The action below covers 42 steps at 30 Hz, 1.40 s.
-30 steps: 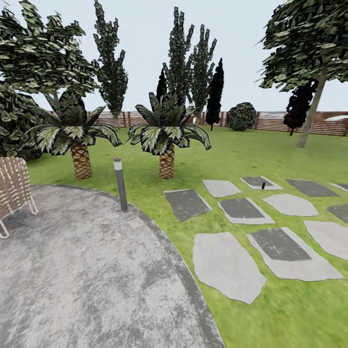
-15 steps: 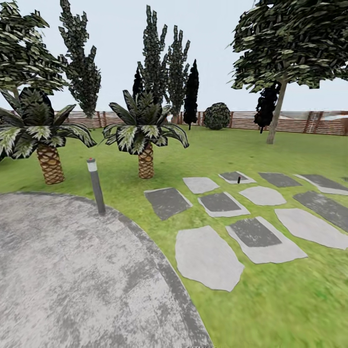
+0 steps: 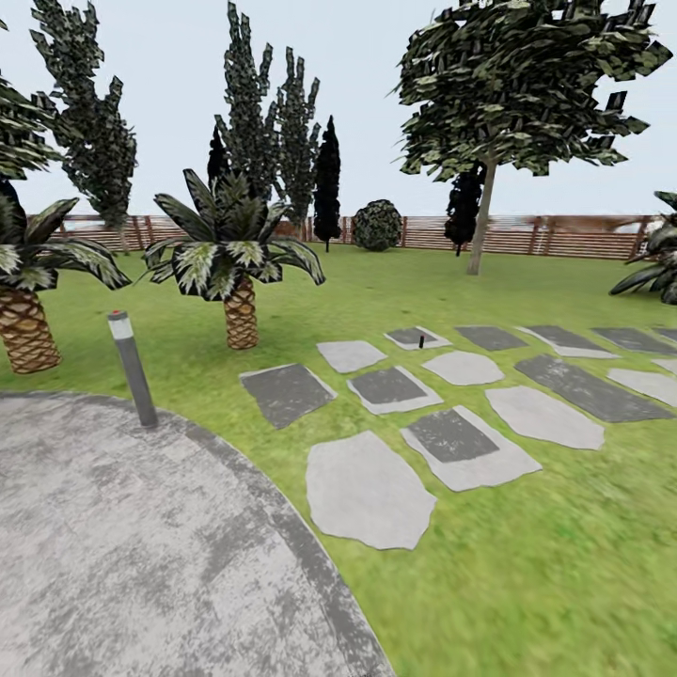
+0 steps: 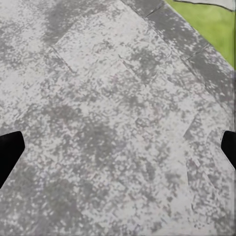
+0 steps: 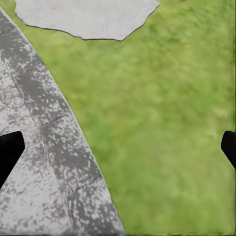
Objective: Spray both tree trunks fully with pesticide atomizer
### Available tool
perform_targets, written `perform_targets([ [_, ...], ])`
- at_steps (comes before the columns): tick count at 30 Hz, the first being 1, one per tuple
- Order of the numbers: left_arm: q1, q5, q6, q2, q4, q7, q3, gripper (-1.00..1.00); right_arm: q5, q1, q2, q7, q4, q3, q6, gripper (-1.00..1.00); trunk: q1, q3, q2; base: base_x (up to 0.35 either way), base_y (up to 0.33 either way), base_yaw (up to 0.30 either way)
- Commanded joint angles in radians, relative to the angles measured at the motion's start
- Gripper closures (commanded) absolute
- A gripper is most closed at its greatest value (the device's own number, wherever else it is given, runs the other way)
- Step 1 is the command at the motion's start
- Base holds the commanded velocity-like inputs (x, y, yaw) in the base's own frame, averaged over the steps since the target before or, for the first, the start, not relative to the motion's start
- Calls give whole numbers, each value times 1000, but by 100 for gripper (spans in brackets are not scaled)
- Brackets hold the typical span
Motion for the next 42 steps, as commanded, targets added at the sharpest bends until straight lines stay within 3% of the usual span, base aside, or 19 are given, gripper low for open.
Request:
perform_targets([
  [1, 0, 1, 0, 0, 3, 1, 0, -100, 0, 0, 0, 0, 1, 0, 0, -100, 4, -3, -7, 0, 0, -300],
  [9, -2, -4, 1, 0, 24, 2, -6, -100, 0, 0, 0, -1, 4, 0, 0, -100, 35, -29, -63, 0, 0, -300],
  [21, 0, -10, -2, 44, 33, -1, -9, -100, -1, 0, 1, 4, 2, 1, 0, -100, 81, -78, -147, 0, 0, -249],
  [42, 5, -5, -2, 39, 46, 0, -6, -100, -1, 0, 3, 0, 2, 2, 0, -100, 161, -171, -294, 0, 0, -190],
])
